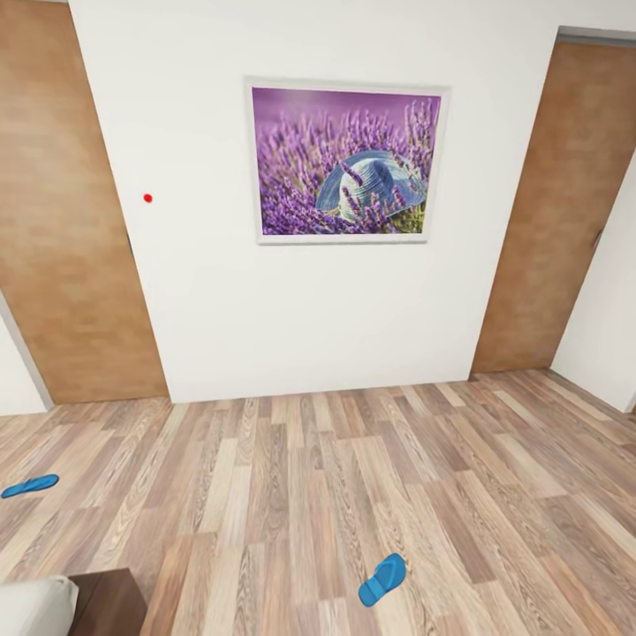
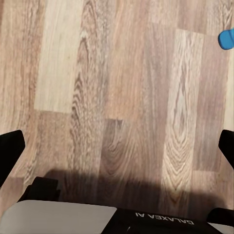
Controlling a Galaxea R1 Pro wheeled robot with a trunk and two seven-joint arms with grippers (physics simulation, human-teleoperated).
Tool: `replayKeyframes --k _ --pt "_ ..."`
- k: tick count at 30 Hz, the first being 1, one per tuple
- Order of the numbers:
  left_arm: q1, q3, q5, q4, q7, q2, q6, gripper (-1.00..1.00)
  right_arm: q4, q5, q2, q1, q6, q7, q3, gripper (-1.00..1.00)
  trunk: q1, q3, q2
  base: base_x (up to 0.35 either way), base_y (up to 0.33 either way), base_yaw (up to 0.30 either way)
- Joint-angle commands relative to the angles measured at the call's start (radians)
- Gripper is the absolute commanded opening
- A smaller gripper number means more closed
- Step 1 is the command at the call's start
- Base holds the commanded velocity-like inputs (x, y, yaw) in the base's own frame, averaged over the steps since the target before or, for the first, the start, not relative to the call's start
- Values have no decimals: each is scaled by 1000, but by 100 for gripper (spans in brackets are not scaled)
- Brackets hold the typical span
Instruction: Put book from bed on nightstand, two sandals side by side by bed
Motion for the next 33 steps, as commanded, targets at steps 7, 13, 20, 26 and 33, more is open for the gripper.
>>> replayKeyframes --k 7,13,20,26,33 --pt "0 6 9 -1 -6 -1 4 100 0 -11 0 0 -4 -1 1 100 0 -1 0 128 1 0" --pt "0 6 9 -1 -6 -1 4 100 0 -11 0 0 -4 -1 1 100 0 -1 0 128 0 0" --pt "0 6 10 -1 -6 -1 4 100 0 -12 0 0 -4 -1 1 100 0 -1 0 128 0 0" --pt "0 6 10 -1 -6 -1 4 100 0 -12 0 0 -4 -1 0 100 0 -1 0 128 0 0" --pt "0 6 10 -1 -6 -1 4 100 0 -12 0 0 -4 -1 1 100 0 -1 0 128 0 0"
